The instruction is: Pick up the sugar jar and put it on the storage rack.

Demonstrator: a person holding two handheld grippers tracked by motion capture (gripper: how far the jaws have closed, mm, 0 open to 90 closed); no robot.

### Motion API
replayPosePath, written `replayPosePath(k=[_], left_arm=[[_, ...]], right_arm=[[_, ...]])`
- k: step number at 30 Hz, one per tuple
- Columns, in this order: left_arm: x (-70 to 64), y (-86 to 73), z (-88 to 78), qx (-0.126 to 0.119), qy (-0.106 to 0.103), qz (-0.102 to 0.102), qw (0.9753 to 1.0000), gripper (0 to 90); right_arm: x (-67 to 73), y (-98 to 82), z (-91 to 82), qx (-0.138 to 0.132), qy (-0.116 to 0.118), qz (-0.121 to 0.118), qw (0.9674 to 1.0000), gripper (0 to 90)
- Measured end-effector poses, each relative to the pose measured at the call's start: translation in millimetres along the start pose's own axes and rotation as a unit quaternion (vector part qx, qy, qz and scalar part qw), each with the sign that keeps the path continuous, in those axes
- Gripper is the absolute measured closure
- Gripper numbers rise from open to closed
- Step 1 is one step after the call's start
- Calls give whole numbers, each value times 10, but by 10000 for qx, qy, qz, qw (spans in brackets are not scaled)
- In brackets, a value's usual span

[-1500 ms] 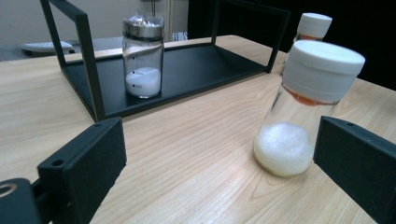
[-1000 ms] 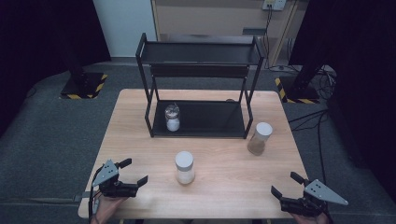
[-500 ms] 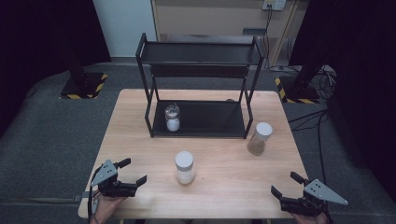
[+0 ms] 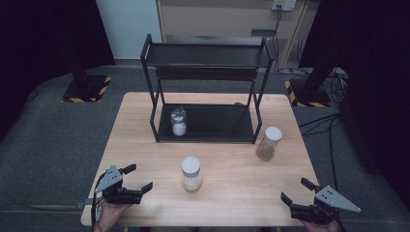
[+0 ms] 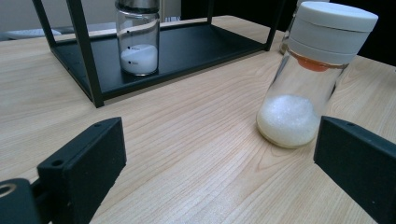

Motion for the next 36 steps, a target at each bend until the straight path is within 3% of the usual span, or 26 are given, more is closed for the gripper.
replayPosePath(k=[24,36], left_arm=[[-24,15,3,127,96,69,9999,10],[-22,15,-1,113,103,42,9999,10]], right_arm=[[11,67,37,75,-23,80,9999,61],[86,217,186,87,250,22,9996,67]])
Point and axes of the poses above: each handheld gripper's, and its own axes: z roughly forward along the jaws, y roughly out of its top, x roughly to its left, the point moved 8 cm from there along z, roughly forward along the jaws, and after that the axes turned 14 degrees about -x, right-handed, at the moved point
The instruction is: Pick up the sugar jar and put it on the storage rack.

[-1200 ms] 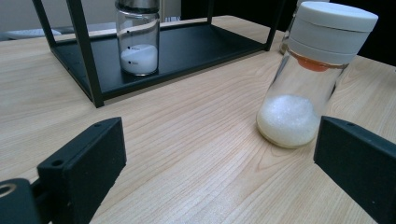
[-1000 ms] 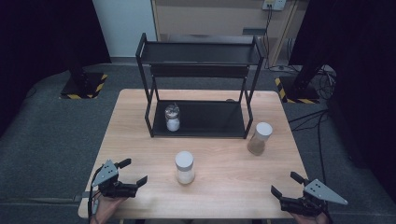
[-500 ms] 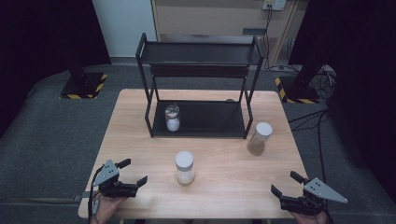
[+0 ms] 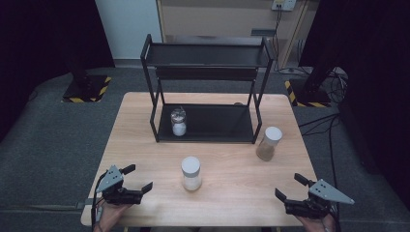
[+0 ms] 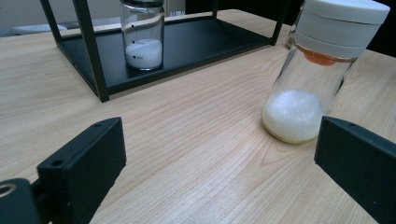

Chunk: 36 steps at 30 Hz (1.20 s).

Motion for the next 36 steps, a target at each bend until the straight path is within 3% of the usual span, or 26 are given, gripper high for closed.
replayPosePath(k=[9,18,36], left_arm=[[4,-2,3,-11,-5,-13,10000,11],[7,-1,4,-9,-7,-12,10000,11],[22,-6,17,-31,-37,-38,10000,12]], right_arm=[[22,230,101,-122,185,-116,9997,67],[127,343,318,-42,512,-214,9985,67],[389,541,888,66,1305,-387,9907,68]])
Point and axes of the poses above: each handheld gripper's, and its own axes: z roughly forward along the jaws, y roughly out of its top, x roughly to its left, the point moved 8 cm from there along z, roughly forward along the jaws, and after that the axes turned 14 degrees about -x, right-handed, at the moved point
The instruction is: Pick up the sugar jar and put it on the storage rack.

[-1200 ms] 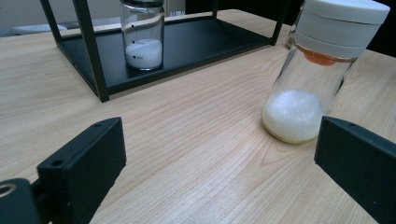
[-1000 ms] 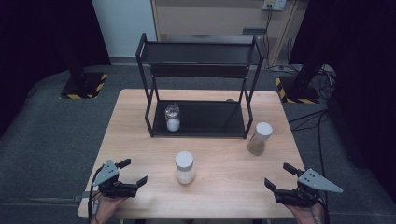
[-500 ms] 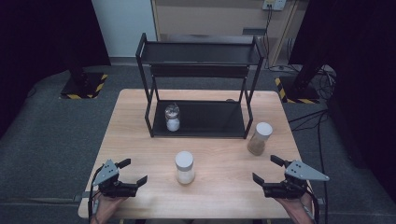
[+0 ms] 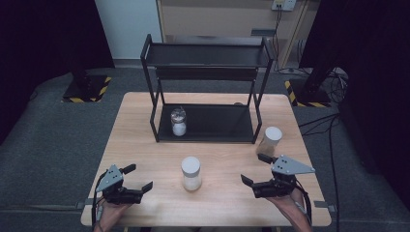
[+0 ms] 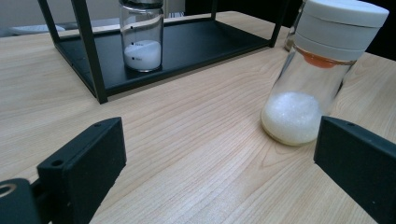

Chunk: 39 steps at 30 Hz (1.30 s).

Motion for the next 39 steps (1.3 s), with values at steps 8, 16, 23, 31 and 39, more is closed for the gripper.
replayPosePath(k=[8,16,23,31,39], left_arm=[[4,1,18,4,-35,4,10000,12],[3,5,29,13,-55,18,10000,12],[-2,5,29,18,-48,34,10000,12],[1,5,28,23,-24,16,10000,11],[1,4,30,29,-38,16,10000,9]], right_arm=[[50,28,195,-15,248,50,9997,68],[132,44,373,-29,504,72,9987,68],[191,76,536,-41,727,68,9973,68],[247,77,705,-21,943,111,9955,69],[301,69,892,32,1129,128,9935,70]])
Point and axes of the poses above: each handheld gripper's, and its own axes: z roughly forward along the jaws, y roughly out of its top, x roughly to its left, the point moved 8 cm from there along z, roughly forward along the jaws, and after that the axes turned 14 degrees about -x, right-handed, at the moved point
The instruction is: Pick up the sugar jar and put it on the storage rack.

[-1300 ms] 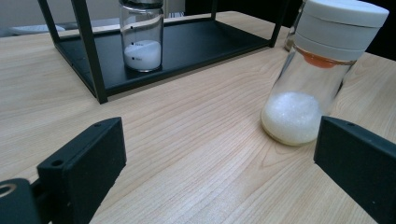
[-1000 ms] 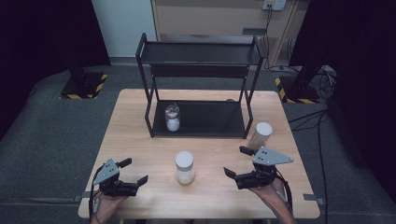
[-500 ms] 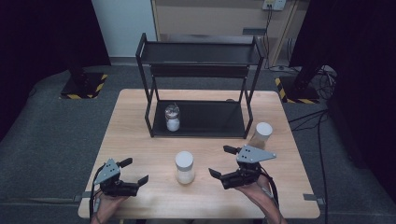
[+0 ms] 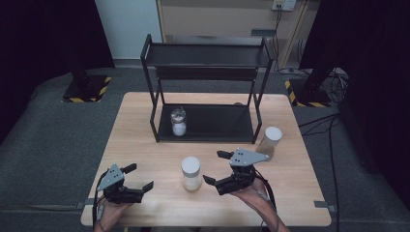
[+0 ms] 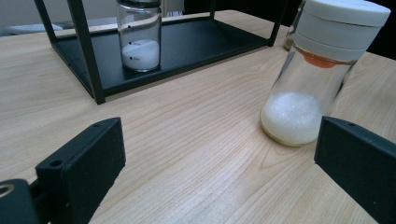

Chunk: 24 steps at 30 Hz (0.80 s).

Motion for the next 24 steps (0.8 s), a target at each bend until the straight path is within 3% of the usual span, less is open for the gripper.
replayPosePath(k=[12,24], left_arm=[[2,1,1,13,-26,11,10000,8],[1,1,1,11,-33,11,10000,9]], right_arm=[[-14,-62,303,72,248,129,9996,74],[-45,-197,516,174,319,238,9991,90]])
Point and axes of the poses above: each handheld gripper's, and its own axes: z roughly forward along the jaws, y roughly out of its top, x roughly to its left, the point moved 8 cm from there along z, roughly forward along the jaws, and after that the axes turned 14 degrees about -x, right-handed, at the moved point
